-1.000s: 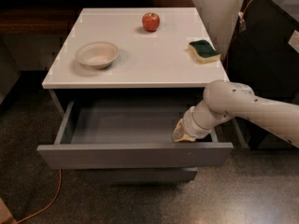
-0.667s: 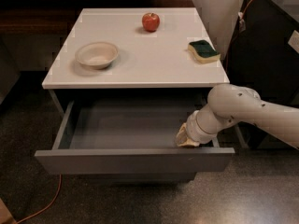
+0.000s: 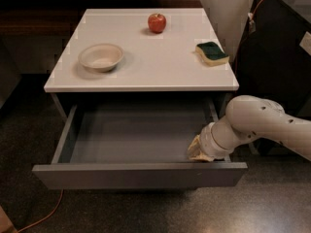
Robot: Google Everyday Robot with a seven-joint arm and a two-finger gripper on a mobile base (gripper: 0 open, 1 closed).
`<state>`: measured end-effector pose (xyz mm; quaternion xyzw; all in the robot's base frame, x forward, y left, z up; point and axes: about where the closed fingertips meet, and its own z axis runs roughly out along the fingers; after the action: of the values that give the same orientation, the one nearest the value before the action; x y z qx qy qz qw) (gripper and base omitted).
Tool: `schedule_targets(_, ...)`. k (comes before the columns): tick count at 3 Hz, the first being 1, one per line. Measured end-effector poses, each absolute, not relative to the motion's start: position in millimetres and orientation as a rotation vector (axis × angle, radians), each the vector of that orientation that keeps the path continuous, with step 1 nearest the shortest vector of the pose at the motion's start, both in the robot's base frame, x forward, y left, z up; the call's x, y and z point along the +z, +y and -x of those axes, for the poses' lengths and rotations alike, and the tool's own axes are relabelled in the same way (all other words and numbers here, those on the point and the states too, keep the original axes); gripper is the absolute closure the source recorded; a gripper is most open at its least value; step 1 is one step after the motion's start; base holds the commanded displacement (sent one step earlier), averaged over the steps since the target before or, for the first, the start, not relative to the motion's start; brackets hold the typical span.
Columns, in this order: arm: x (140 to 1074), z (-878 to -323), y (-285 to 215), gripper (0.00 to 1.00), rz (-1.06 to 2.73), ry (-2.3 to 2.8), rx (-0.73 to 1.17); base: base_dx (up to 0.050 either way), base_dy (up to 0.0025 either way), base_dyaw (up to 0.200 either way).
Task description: Place apple into top drawer
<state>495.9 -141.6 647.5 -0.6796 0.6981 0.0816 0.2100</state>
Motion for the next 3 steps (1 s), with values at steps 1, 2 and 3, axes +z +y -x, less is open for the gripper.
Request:
schedule_targets(1,655.0,-481.7,-138.2,0.98,1.886,1.936,0.224,0.000,0.00000,0.000)
schedule_targets(2,667.1,-478.5,-131.1,0.74,1.897,1.911,0.207,0.000,0.00000,0.000)
schedule_targets(3,701.0,-484.9,-124.4,0.53,1.892,1.868,0.153,0.000,0.00000,0.000)
